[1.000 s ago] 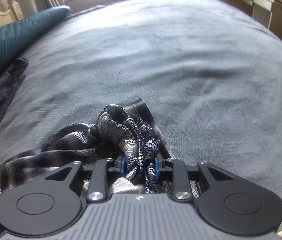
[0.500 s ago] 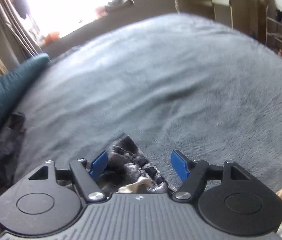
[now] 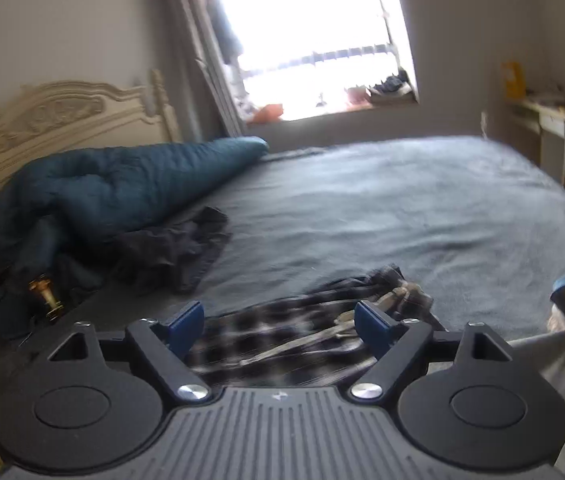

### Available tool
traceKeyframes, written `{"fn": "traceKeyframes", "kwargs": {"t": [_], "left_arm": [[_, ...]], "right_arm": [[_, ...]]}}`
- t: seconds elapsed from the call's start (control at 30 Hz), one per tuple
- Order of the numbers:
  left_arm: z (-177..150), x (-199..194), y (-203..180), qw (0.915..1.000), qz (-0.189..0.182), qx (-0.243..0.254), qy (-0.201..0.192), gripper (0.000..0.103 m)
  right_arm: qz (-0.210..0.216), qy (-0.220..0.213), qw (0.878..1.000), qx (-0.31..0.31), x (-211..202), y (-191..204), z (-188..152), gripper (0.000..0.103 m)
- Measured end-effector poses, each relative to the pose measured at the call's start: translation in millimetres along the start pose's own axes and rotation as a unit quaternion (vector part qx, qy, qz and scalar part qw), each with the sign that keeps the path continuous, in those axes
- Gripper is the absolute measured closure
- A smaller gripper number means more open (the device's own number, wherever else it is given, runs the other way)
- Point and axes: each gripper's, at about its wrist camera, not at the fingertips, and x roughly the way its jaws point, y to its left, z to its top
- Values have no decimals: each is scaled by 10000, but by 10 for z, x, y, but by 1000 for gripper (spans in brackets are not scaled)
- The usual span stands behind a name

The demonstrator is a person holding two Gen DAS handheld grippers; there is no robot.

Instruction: Fold clothes

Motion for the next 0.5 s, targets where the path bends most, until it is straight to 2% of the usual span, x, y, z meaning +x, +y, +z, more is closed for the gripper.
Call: {"fn": "traceKeyframes", "kwargs": {"t": [0.03,0.13,0.23,0.33,0.43,0.5], "left_arm": [[6,-17,13,10000,8,-14,-16,34],[22,-73,46,9999,20,-91,-61,35],[27,-133,76,9998,51,-153,-95,35],[29,-180,83,9998,128,-146,-98,35],[40,-204,87,9996,215,-136,-93,35],[39,-230,112,9995,249,-146,-87,34]], "right_arm": [[115,-115,9998,-147,-112,114,-22,6],[488,-405,9960,-636,-348,482,-122,3],[675,-454,9884,-1280,-217,867,-393,2],[749,-230,9782,-1924,204,1194,-812,2],[972,204,9707,-2188,727,1466,-1286,3],[903,370,9651,-2431,1062,1630,-1560,4]]}}
